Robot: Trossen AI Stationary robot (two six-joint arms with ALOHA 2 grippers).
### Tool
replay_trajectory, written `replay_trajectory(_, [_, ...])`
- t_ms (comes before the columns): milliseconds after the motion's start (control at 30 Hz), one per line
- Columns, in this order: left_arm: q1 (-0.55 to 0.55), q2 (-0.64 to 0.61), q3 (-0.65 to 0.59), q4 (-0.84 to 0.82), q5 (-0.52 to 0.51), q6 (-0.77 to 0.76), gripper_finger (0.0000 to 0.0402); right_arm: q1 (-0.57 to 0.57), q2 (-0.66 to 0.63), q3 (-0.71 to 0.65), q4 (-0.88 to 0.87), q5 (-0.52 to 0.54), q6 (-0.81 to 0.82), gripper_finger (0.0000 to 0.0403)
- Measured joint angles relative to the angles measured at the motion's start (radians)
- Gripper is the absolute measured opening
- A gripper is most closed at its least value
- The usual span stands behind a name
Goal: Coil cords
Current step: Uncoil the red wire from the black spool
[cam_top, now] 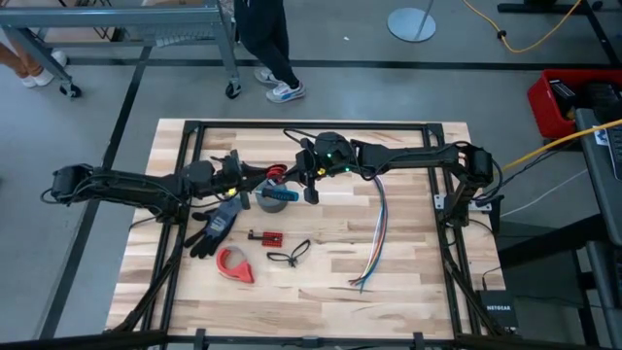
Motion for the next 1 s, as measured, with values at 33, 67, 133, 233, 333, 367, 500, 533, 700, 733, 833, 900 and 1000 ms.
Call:
replay_trajectory(33, [-0.001, 0.000, 0.000, 0.001, 0.001, 0.002, 0.0036, 0.000, 0.000, 0.000, 0.000, 0.000, 0.000, 0.0019])
replay_trajectory(67, [-0.001, 0.000, 0.000, 0.003, 0.001, 0.004, 0.0023, 0.000, 0.000, 0.000, 0.001, 0.000, 0.000, 0.0018])
replay_trajectory(133, [-0.001, 0.000, 0.000, 0.006, 0.002, 0.009, 0.0007, 0.000, 0.000, 0.000, 0.001, 0.000, 0.000, 0.0019])
replay_trajectory(233, [-0.001, 0.000, 0.000, 0.008, 0.001, 0.009, 0.0006, 0.000, 0.000, 0.001, 0.001, 0.000, 0.000, 0.0020])
replay_trajectory(333, [-0.001, 0.000, 0.000, 0.008, 0.001, 0.006, 0.0003, 0.000, 0.000, 0.001, 0.001, 0.000, 0.000, 0.0021])
replay_trajectory(367, [-0.001, 0.000, 0.000, 0.008, 0.001, 0.005, 0.0002, 0.000, 0.000, 0.001, 0.001, 0.000, 0.000, 0.0023])
replay_trajectory(500, [-0.001, 0.000, 0.000, 0.009, -0.002, -0.001, 0.0002, 0.000, 0.000, 0.001, 0.010, 0.011, 0.003, 0.0044])
replay_trajectory(533, [-0.001, 0.000, 0.000, 0.009, -0.002, -0.002, 0.0002, 0.000, 0.000, 0.001, 0.011, 0.011, 0.003, 0.0052])
replay_trajectory(700, [-0.001, 0.000, 0.000, 0.009, -0.003, -0.008, 0.0001, 0.000, 0.000, 0.001, 0.013, 0.038, 0.003, 0.0100])
replay_trajectory(733, [-0.001, 0.000, 0.000, 0.009, -0.003, -0.013, 0.0001, 0.000, 0.000, 0.001, 0.013, 0.040, 0.003, 0.0111])
replay_trajectory(833, [-0.001, 0.000, 0.000, 0.009, -0.003, -0.020, 0.0001, 0.000, 0.000, 0.001, 0.013, 0.062, 0.004, 0.0146])
replay_trajectory(900, [-0.001, 0.000, 0.000, 0.009, -0.004, -0.018, 0.0001, 0.000, 0.000, 0.001, 0.013, 0.063, 0.003, 0.0167])
replay_trajectory(1000, [-0.001, 0.000, 0.000, 0.008, -0.006, -0.018, 0.0001, 0.000, 0.000, 0.001, 0.013, 0.063, 0.004, 0.0193])
